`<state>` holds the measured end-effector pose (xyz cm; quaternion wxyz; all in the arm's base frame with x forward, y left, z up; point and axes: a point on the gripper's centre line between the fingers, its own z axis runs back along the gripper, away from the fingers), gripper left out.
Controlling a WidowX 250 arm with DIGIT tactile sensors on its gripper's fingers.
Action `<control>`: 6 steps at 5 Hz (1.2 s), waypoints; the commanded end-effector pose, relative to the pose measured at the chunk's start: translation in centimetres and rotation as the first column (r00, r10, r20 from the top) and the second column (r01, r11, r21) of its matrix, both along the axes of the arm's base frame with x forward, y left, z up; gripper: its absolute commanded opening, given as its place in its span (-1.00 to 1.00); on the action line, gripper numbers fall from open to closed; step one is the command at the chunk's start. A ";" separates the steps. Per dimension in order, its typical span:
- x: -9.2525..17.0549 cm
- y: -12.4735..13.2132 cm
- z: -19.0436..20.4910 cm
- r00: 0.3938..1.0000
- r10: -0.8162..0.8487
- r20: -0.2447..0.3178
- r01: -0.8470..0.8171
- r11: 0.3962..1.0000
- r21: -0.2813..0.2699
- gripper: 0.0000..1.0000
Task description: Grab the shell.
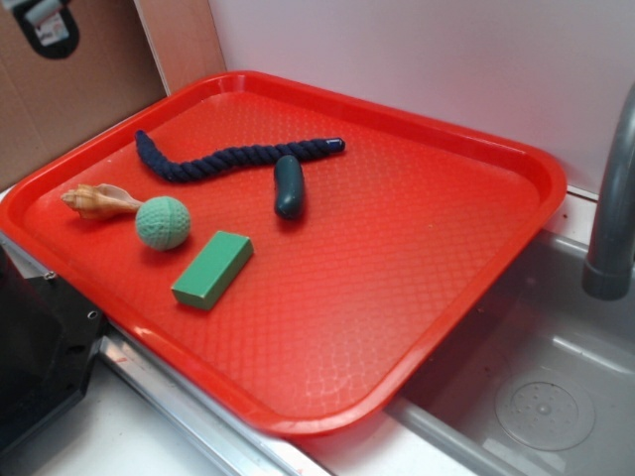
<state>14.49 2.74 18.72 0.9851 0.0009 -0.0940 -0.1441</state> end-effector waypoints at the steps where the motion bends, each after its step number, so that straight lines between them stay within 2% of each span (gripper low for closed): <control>1: 2.0 2.8 -3.9 0.990 -0.139 0.021 0.138 0.989 0.057 1.00; 2: 2.5 4.0 -6.0 0.981 -0.191 0.023 0.188 0.977 0.097 1.00; 3: 2.2 4.8 -8.0 0.978 -0.208 -0.010 0.207 0.967 0.151 1.00; 4: 1.9 5.3 -10.1 0.966 -0.251 -0.055 0.257 0.953 0.161 1.00; 5: 1.2 6.3 -12.0 0.974 -0.190 -0.121 0.208 0.966 0.156 1.00; 6: 0.4 6.1 -13.1 0.969 -0.194 -0.151 0.222 0.955 0.196 1.00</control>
